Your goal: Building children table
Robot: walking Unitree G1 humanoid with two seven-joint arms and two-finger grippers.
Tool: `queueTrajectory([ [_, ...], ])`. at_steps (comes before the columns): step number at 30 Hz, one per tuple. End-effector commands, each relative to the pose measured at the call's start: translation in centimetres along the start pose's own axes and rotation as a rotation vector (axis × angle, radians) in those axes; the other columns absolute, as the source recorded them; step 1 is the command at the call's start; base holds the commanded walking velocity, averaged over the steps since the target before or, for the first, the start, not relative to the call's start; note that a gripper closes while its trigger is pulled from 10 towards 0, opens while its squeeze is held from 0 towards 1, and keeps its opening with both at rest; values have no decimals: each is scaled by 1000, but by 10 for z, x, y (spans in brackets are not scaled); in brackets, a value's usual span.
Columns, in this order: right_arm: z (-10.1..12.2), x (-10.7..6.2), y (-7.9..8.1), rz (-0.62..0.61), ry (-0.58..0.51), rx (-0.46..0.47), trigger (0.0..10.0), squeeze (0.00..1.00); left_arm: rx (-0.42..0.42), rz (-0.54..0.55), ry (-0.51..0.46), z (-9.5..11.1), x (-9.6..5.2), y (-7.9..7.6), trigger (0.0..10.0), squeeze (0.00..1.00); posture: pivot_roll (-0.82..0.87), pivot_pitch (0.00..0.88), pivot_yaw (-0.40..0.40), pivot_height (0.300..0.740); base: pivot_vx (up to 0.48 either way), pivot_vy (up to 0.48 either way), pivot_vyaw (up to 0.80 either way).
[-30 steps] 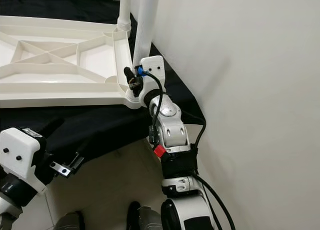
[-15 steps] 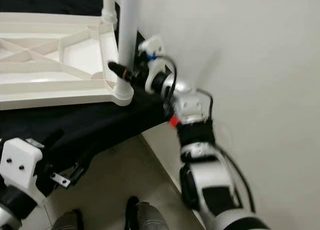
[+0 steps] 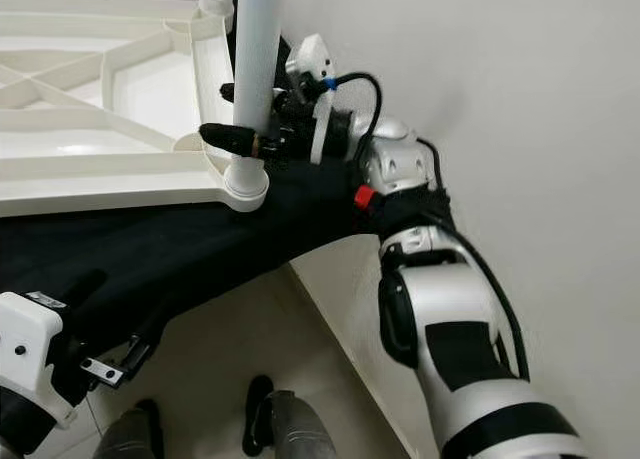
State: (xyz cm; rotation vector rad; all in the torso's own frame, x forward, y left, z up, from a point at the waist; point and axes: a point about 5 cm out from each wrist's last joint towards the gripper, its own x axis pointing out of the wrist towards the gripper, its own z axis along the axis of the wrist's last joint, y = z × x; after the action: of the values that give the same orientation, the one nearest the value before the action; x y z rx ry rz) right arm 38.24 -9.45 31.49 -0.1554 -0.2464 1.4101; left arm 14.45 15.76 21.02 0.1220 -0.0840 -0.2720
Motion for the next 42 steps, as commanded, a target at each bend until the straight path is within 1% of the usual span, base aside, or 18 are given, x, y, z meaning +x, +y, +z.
queueTrajectory([
  [1,-2,-9,-2,-10,-8,5,0,0,-11,-21,13,-1,-3,-4,10000,0,181,373,-239,740,0,0,0],
  [3,-15,-22,0,-49,3,20,0,0,-16,-42,-1,1,0,-6,10000,0,153,336,-227,740,0,0,0],
  [9,-24,-27,3,-63,7,40,0,0,-15,-54,-3,2,2,-7,10000,0,141,316,-224,740,0,0,0],
  [13,-53,-31,20,-121,12,105,0,0,-9,-72,-24,6,8,-9,10000,0,114,270,-217,740,0,0,0],
  [14,-75,-31,30,-246,61,142,0,0,-4,-85,-43,10,12,-10,10000,0,106,257,-216,740,0,0,0],
  [15,-97,-39,27,-646,205,92,0,0,0,-90,-63,13,16,-10,10000,0,94,234,-211,740,0,0,0],
  [16,-97,-39,27,-646,205,92,0,0,0,-90,-63,13,16,-10,10000,0,94,234,-211,740,0,0,0],
  [17,-97,-64,23,-1130,246,9,0,0,3,-92,-77,16,18,-10,10000,0,86,233,-213,740,0,0,0],
  [18,-97,-64,23,-1130,246,9,0,0,3,-92,-77,16,18,-10,10000,0,86,233,-213,740,0,0,0],
  [19,-89,-68,37,-1283,221,-71,0,0,4,-96,-92,18,20,-11,10000,0,87,222,-218,740,0,0,0],
  [22,-85,-58,49,-1293,196,-62,0,0,4,-91,-107,21,22,-10,10000,0,61,205,-204,740,0,0,0],
  [23,-85,-30,55,-1118,163,-18,0,0,-1,-92,-123,23,25,-11,10000,0,73,202,-214,740,0,0,0],
  [27,-83,-5,47,-980,116,33,157,0,-8,-91,-118,22,24,-12,10000,0,77,223,-223,740,0,0,0],
  [28,-83,2,44,-913,119,35,10000,0,-9,-89,-107,20,23,-12,10000,0,83,237,-223,740,0,0,0],
  [32,-80,7,41,-835,84,64,10000,0,-11,-92,-79,16,20,-13,10000,0,93,269,-223,740,0,0,0],
  [33,-73,14,44,-735,34,107,10000,1000,-15,-95,-43,10,16,-14,10000,0,95,289,-220,740,0,0,0],
  [41,-57,18,48,-423,-19,115,10000,980,-31,-82,21,0,8,-14,10000,0,121,348,-215,740,0,0,0],
  [42,-54,13,42,-384,-16,91,10000,831,-32,-81,31,-1,6,-15,10000,0,122,353,-214,740,0,0,0],
])
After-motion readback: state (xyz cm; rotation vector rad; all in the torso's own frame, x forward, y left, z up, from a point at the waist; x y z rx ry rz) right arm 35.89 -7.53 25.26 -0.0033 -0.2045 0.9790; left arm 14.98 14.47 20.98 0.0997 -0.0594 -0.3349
